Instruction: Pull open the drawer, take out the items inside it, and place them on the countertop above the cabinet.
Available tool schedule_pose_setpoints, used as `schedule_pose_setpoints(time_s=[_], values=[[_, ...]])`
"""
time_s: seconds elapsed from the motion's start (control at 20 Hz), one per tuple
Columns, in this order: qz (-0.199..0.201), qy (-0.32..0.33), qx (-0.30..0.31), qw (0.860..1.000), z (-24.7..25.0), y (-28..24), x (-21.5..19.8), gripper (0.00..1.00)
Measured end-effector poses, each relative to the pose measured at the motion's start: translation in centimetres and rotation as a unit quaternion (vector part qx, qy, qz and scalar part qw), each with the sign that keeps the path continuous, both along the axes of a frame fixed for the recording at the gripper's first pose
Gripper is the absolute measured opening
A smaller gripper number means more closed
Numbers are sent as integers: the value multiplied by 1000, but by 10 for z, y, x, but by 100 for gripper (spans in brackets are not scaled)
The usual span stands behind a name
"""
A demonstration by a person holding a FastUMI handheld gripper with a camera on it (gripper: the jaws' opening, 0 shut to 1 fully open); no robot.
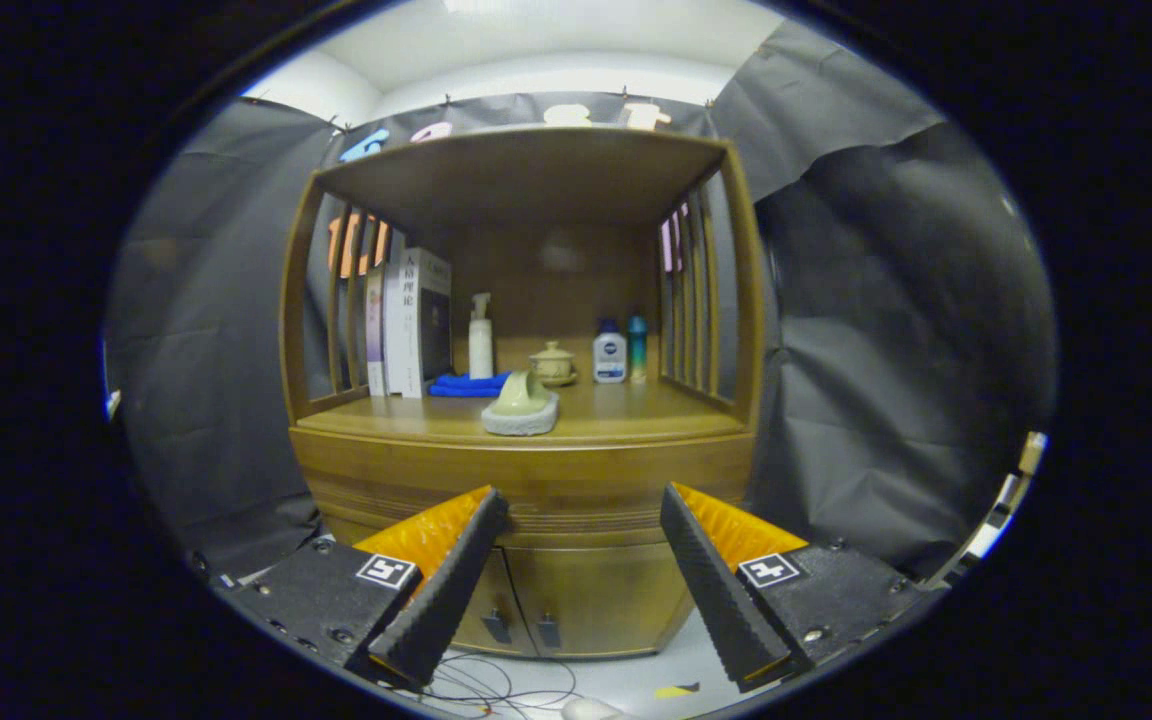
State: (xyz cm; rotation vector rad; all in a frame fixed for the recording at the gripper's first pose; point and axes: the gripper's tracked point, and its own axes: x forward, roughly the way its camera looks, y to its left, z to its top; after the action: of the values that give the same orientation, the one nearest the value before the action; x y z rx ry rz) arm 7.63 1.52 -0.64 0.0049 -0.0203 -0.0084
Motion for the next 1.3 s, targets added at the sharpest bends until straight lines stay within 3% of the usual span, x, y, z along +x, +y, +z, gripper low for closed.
schedule_pose_setpoints(time_s=[0.4,0.9,1.3], values=[[-5,-23,1,1000,-7,-27,-76,100],[17,-14,19,1000,0,-18,-88,100],[8,-8,14,1000,-4,-27,-82,100]])
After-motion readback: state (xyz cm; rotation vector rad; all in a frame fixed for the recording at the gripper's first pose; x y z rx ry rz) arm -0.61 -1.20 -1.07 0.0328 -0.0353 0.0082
